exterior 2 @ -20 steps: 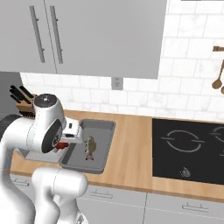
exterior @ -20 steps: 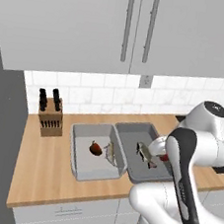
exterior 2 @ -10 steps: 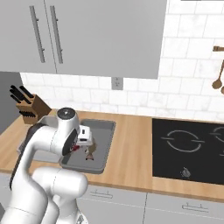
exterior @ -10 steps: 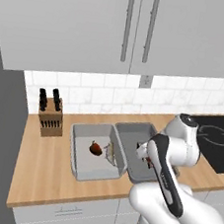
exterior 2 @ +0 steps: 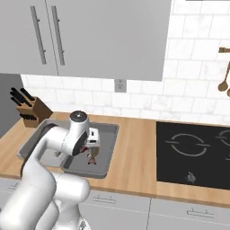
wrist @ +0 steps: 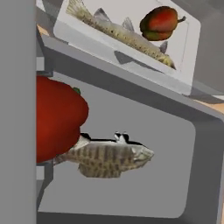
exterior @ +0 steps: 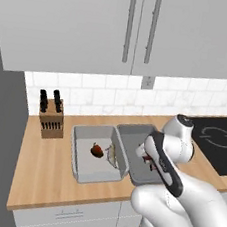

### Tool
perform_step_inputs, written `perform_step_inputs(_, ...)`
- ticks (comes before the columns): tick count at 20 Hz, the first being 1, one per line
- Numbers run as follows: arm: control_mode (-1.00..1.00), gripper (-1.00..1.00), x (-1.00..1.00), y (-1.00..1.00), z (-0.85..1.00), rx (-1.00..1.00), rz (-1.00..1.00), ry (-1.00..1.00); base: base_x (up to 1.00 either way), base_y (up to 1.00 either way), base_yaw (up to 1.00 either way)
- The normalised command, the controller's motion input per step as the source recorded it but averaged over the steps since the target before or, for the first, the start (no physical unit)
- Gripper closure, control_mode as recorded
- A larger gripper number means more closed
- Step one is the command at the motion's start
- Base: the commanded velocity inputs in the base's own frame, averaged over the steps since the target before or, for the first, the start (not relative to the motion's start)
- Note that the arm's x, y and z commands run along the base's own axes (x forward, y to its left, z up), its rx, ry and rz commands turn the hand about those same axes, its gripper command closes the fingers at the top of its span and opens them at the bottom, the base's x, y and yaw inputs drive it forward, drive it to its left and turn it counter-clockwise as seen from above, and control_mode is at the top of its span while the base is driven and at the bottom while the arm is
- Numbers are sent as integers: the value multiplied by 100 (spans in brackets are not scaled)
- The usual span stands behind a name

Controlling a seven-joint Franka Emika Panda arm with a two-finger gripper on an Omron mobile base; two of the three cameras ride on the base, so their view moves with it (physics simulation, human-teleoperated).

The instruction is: Place one bell pepper and one fish in each tupperware on the nearby counter, to pack two identical lunches.

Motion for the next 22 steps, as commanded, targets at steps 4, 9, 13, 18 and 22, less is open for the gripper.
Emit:
perform_step_inputs(4, -100, 100, 49, 0, -54, 0, 1, 1, 0, 0, 0)
perform_step_inputs(9, -100, 100, 35, 0, -75, 0, 0, -1, 0, 0, 0)
perform_step_inputs(13, -100, 100, 31, 1, -76, 0, 0, 0, 0, 0, 0)
perform_step_inputs(18, -100, -100, -5, 6, -38, 0, 0, -4, 0, 0, 0)
perform_step_inputs(22, -100, -100, -40, 0, 12, 0, -2, -5, 0, 0, 0)
